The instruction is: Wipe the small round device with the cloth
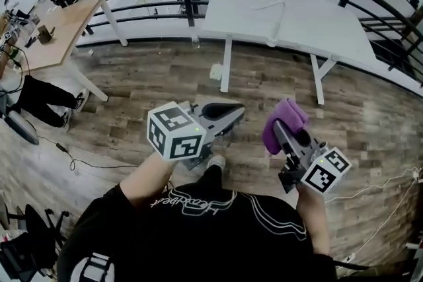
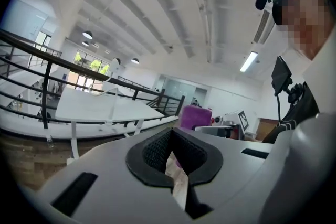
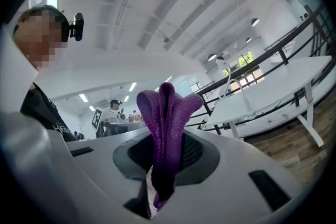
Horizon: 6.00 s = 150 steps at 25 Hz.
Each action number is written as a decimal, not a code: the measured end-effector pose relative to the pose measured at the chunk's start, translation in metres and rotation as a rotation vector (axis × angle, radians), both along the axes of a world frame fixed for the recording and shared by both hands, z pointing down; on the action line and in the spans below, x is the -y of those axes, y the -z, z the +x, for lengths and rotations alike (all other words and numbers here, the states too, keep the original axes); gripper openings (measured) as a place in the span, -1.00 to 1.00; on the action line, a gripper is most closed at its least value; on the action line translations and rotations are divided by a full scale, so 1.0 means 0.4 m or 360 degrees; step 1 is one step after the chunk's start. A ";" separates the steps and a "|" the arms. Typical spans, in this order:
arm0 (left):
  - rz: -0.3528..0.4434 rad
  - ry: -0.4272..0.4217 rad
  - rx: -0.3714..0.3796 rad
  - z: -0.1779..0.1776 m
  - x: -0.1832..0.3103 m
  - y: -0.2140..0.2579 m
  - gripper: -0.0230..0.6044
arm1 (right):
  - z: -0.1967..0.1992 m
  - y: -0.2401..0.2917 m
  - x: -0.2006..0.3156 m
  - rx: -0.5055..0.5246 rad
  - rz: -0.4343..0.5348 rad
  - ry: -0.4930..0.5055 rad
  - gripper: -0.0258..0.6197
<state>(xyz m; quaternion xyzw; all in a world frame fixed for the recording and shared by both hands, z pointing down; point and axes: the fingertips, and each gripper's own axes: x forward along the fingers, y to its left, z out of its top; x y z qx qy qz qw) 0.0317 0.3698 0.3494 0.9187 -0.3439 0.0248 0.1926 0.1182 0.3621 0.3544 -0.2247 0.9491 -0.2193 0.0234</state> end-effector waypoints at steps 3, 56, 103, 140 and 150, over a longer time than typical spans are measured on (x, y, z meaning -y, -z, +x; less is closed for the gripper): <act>-0.0035 0.0011 -0.0025 -0.099 0.198 -0.004 -0.90 | -0.087 0.003 0.185 0.0027 -0.0037 -0.0023 -0.73; 0.0157 -0.0220 0.0280 -0.282 1.599 -0.003 -0.56 | -0.216 0.295 1.501 -0.0327 0.0805 -0.0517 -0.73; 0.0069 -0.0642 0.0481 -0.264 1.673 -0.184 -0.72 | -0.414 0.438 1.566 -0.1656 0.1598 -0.1092 -0.73; 0.0057 -0.0620 0.0457 -0.267 1.681 -0.189 -0.72 | -0.477 0.071 1.588 -0.2036 0.1367 -0.0489 -0.73; 0.0056 -0.0578 0.0494 -0.260 1.687 -0.191 -0.72 | -0.436 0.158 1.492 -0.1701 0.1577 -0.0416 -0.73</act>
